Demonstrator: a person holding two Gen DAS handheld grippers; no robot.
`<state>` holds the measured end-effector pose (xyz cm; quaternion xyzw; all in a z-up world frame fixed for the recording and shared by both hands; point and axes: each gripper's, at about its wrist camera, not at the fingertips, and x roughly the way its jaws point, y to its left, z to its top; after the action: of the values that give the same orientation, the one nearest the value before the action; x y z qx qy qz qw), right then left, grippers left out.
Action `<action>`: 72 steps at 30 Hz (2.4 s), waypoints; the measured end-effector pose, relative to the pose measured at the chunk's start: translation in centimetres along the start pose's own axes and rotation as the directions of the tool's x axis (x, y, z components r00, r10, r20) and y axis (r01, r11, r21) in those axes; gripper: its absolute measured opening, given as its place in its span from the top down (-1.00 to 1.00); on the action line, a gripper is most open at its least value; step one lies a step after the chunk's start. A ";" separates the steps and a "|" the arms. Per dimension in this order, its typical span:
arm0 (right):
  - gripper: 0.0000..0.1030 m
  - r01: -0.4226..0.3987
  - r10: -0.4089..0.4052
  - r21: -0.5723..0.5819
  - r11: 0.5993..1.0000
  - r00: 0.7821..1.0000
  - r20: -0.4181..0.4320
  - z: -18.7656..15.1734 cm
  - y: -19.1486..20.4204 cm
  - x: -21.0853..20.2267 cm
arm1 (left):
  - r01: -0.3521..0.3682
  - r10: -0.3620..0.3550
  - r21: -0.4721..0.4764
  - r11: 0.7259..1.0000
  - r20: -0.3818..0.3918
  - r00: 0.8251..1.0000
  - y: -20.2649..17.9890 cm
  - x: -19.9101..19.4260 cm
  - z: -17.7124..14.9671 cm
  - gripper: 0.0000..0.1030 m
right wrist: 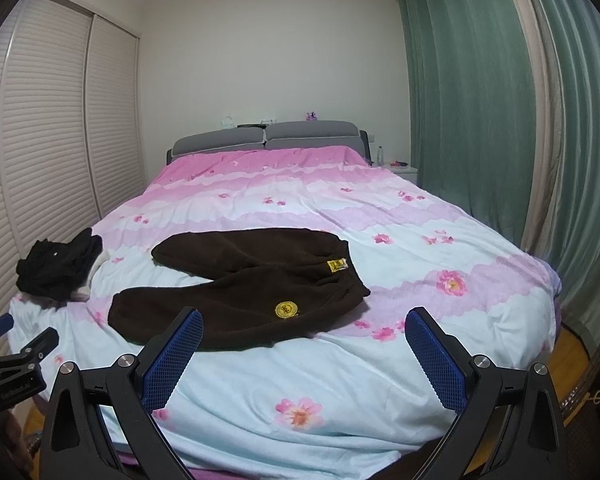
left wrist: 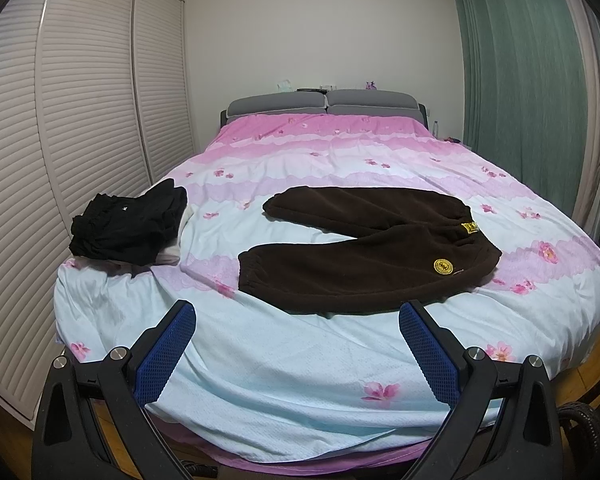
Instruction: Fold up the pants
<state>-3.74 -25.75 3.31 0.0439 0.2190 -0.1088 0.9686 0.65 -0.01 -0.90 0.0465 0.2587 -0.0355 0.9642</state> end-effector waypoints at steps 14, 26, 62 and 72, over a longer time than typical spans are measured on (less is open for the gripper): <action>-0.99 0.005 -0.005 0.007 1.000 1.000 -0.015 0.1 -0.4 0.5 | 0.008 -0.008 -0.001 1.000 0.007 1.000 -0.3 0.1 0.7 -1.00; -0.99 0.012 -0.012 0.000 1.000 1.000 -0.006 2.1 -2.2 4.3 | 0.025 -0.025 0.036 0.999 0.006 1.000 -2.3 3.6 2.6 -1.00; -0.98 -0.304 0.253 -0.145 0.942 0.923 -0.290 15.0 -3.4 44.8 | 0.109 -0.107 0.050 0.993 -0.036 0.994 -12.1 35.6 19.7 -1.00; -0.34 -0.418 0.241 -0.266 0.869 0.826 -0.509 13.0 0.1 56.9 | 0.095 -0.086 0.080 0.992 -0.110 0.990 -14.1 43.1 20.5 -1.00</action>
<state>51.76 -38.30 -9.71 -0.0750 0.4470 0.1194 0.8833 46.71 -18.16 -5.93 0.0776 0.3096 -0.0876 0.9437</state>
